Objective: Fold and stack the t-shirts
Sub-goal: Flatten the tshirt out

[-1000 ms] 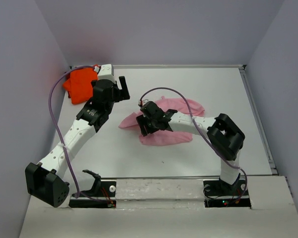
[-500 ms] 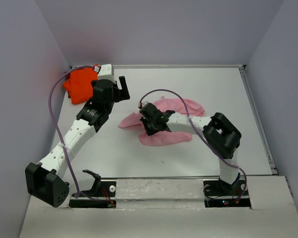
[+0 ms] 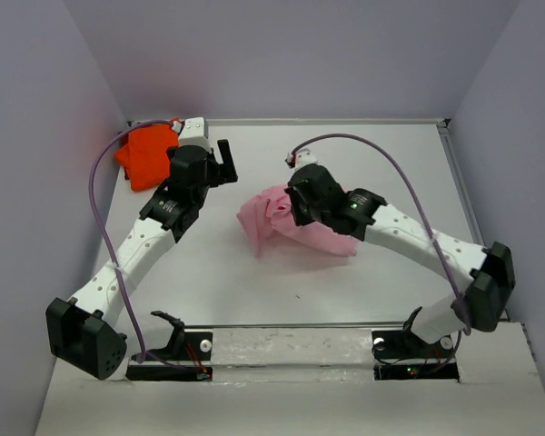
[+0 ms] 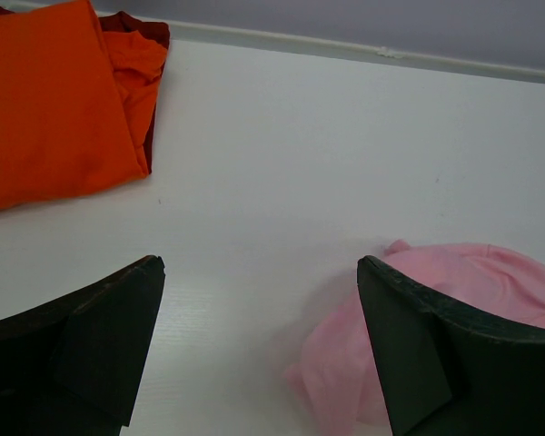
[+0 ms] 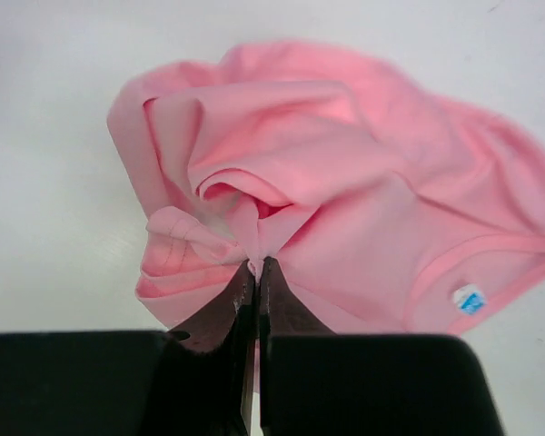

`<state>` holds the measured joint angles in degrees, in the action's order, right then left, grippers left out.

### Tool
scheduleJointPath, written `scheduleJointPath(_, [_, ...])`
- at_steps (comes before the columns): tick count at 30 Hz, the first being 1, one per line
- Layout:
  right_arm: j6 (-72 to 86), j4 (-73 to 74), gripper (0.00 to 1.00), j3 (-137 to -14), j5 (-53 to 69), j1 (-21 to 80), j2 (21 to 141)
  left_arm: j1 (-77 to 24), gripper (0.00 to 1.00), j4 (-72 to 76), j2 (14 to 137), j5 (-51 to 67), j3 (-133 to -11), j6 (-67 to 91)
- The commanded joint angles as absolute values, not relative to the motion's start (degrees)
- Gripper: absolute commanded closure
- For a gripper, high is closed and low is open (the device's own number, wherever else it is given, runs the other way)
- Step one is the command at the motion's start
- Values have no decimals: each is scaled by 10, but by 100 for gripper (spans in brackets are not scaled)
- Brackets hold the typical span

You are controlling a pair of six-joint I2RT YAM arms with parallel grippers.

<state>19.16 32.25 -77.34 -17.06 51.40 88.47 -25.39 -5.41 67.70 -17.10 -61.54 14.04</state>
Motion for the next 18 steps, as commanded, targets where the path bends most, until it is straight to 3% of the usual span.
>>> scheduleJointPath(1, [175, 382, 100, -830, -258, 515, 782, -252, 4, -34, 675, -171, -626, 143])
scheduleJointPath(8, [158, 433, 100, -829, -285, 515, 715, -252, 4, -33, 679, -163, -626, 144])
scheduleJointPath(18, [206, 388, 100, -703, -305, 515, 758, -253, 4, -33, 682, -156, -625, 146])
